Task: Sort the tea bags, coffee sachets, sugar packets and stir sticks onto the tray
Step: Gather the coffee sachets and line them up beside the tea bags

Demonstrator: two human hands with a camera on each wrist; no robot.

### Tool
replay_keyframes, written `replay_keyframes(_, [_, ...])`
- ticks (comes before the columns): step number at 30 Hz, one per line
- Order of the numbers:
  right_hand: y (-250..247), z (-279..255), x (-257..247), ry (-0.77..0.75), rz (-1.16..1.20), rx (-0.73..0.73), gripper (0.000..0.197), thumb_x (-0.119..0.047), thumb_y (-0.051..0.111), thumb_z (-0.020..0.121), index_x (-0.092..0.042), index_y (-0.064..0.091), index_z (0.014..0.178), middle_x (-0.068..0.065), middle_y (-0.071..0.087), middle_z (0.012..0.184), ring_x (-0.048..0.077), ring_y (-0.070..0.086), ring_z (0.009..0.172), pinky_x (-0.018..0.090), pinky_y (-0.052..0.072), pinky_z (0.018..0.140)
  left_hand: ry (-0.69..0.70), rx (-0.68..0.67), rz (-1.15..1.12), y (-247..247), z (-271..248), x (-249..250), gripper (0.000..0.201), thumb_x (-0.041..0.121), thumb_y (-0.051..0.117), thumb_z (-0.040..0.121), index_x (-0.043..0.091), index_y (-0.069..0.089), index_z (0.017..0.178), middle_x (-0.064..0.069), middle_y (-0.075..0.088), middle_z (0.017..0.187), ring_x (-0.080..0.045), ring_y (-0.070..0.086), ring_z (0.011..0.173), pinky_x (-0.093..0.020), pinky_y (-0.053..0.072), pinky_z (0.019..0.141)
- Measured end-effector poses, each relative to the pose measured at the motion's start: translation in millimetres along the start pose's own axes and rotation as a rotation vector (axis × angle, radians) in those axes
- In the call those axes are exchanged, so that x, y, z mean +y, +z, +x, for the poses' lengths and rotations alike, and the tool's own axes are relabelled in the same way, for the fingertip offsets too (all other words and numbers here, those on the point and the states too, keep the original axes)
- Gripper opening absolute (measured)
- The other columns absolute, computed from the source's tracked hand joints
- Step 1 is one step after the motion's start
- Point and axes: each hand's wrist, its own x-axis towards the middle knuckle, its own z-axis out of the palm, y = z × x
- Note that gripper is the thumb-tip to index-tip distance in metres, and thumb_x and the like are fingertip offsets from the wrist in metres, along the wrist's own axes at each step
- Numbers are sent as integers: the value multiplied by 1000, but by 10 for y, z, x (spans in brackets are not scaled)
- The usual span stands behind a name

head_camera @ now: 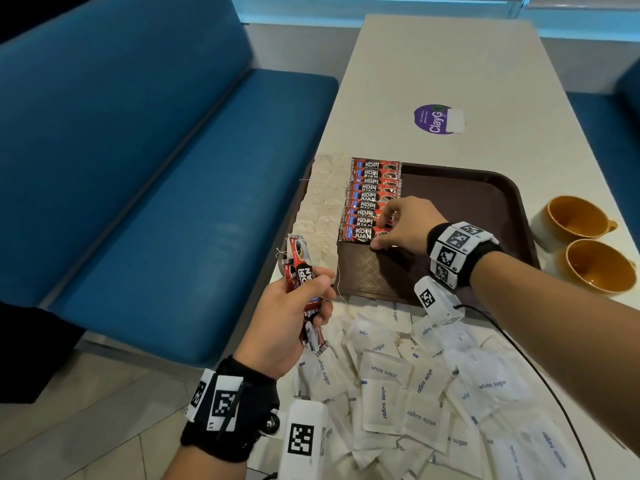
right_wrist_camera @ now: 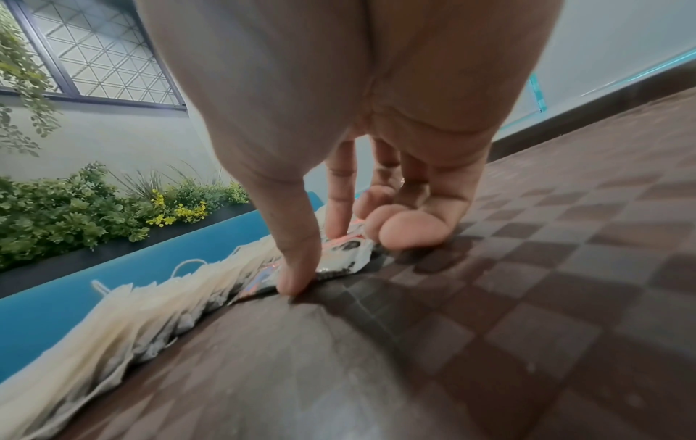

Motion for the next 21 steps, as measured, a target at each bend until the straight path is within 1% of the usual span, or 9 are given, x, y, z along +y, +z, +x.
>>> replay_keyframes(4, [-4, 17, 0, 9, 23, 10, 38, -32, 97, 63, -20, 72, 89, -10, 65, 102, 10, 61, 99, 25, 46, 77, -8, 0, -6, 0, -3, -9, 17, 8, 59, 99, 0, 68, 111, -8, 62, 79, -16, 54, 63, -24, 42, 53])
replay_keyframes(6, [-11, 18, 3, 13, 31, 10, 39, -32, 97, 63, -19, 72, 90, -13, 64, 95, 7, 60, 91, 21, 44, 66, -15, -2, -17, 4, -8, -11, 17, 7, 60, 99, 0, 68, 112, -8, 62, 79, -16, 54, 63, -24, 42, 53])
replay_keyframes(8, [-24, 21, 10, 11, 35, 16, 40, -33, 97, 64, -18, 72, 91, -13, 62, 94, 3, 57, 84, 20, 41, 62, -20, -8, -33, 0, -6, -5, 18, 5, 64, 96, -1, 68, 112, -8, 62, 80, -17, 54, 64, -25, 42, 54])
replay_keyframes(10, [-49, 15, 14, 5, 35, 25, 40, -37, 95, 67, -18, 70, 92, -11, 61, 95, 5, 57, 84, 23, 42, 64, -31, -18, -57, -6, -7, 6, 28, 2, 66, 86, -2, 68, 113, -9, 62, 82, -18, 55, 64, -26, 41, 55])
replay_keyframes(11, [-68, 6, 15, 3, 36, 32, 39, -41, 92, 70, -18, 69, 92, -10, 61, 94, 7, 56, 85, 25, 41, 67, -41, -19, -70, -5, -9, 17, 33, 1, 62, 82, -4, 67, 114, -9, 62, 83, -19, 55, 65, -27, 41, 55])
replay_keyframes(15, [-186, -128, -9, -28, 93, 88, 29, -43, 84, 81, -19, 71, 90, -9, 62, 86, 10, 58, 81, 27, 41, 70, -54, -23, -57, 41, -31, 52, 39, -12, 38, 92, -7, 67, 118, -10, 61, 87, -23, 57, 65, -27, 44, 55])
replay_keyframes(18, [-279, -353, -95, -93, 159, 67, 21, -41, 81, 84, -22, 71, 87, -5, 66, 81, 13, 60, 73, 28, 45, 69, -52, -59, 19, 101, -76, 73, 40, -12, 37, 94, -4, 69, 117, -15, 63, 85, -26, 59, 66, -27, 46, 56])
replay_keyframes(20, [-326, -545, -166, -160, 206, 30, 21, -44, 80, 85, -24, 73, 87, -3, 70, 83, 13, 63, 69, 32, 53, 72, -49, -113, 78, 147, -120, 92, 33, -11, 40, 96, -6, 67, 114, -22, 64, 76, -24, 59, 62, -26, 47, 56])
replay_keyframes(21, [-344, -653, -202, -195, 234, 13, 22, -47, 79, 85, -26, 73, 88, -3, 71, 84, 12, 64, 68, 34, 55, 73, -41, -137, 98, 170, -145, 100, 27, -10, 42, 97, -7, 66, 110, -24, 63, 73, -23, 59, 58, -26, 48, 56])
